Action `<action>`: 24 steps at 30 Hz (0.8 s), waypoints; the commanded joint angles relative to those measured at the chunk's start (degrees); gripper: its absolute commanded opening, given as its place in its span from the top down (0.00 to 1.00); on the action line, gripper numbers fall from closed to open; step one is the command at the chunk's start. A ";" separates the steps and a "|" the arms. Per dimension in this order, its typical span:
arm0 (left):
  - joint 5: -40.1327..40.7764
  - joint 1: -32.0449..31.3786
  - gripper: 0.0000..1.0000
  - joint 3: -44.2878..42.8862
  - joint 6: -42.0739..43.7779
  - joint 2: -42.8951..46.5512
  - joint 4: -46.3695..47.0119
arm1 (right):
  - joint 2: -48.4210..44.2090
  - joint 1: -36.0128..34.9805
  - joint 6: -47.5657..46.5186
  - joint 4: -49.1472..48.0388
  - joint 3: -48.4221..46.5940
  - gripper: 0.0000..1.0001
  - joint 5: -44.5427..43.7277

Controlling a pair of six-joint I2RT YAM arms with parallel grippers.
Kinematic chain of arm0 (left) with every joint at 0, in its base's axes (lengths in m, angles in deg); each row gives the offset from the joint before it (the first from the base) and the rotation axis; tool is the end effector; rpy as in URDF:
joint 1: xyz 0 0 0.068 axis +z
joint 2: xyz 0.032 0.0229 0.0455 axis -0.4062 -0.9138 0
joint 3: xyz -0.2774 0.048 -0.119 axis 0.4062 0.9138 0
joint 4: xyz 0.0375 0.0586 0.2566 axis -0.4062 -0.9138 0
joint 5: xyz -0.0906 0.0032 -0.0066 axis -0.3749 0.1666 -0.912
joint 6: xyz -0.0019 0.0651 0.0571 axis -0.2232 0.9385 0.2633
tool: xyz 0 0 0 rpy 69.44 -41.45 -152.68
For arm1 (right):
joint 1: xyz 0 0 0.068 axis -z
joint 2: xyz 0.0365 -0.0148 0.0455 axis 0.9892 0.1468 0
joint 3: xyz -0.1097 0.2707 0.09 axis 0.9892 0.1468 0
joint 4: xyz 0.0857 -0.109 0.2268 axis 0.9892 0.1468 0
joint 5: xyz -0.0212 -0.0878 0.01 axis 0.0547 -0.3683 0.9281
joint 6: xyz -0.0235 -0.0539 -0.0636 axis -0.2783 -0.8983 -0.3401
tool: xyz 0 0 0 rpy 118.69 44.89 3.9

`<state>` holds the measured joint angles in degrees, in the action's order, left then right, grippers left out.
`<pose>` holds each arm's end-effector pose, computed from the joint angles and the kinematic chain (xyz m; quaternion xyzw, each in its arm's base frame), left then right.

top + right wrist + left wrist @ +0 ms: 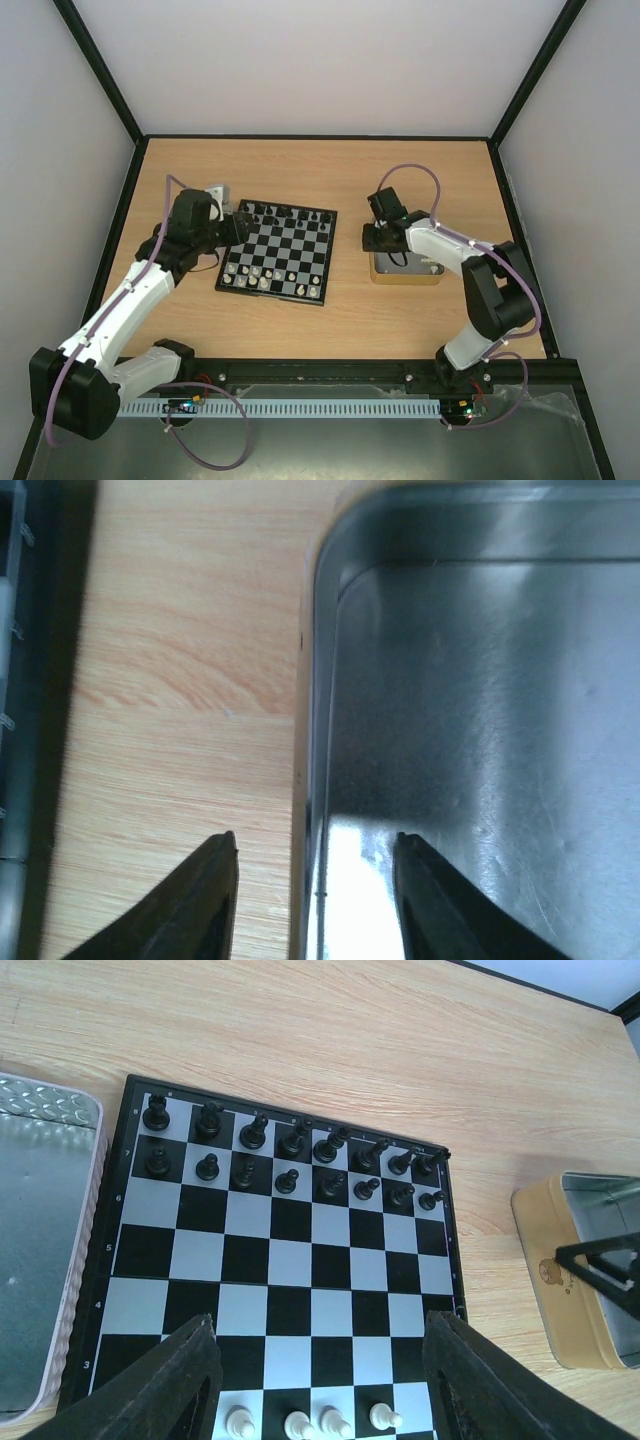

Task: Set up the chess pieces on the board
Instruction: Adjust the storage box at the center of the board.

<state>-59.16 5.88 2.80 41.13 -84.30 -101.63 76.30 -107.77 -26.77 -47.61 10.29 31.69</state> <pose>0.2403 -0.0912 0.2945 -0.0119 0.8766 -0.2379 0.4181 0.3066 0.1624 0.1730 -0.0365 0.9651 0.1649 0.2002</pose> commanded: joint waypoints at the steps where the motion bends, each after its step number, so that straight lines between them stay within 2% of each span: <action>1: -0.47 -0.11 0.43 0.04 0.85 -0.14 1.11 | -4.27 0.20 8.07 -2.48 -3.39 0.49 -4.83; 5: 0.11 -0.13 0.43 0.08 0.93 0.23 1.12 | -4.68 1.56 19.49 -4.82 -3.33 0.37 -15.11; 11: 0.81 -0.11 0.42 0.38 1.18 0.60 1.11 | -2.83 6.25 31.18 -7.43 -0.64 0.36 -19.67; 24: 0.64 -0.11 0.42 0.79 1.34 0.26 1.82 | 5.35 11.21 33.82 -11.82 -3.77 0.37 -18.11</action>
<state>-59.05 5.88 2.80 41.37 -84.35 -101.19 79.60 -97.68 4.86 -57.42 8.49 15.47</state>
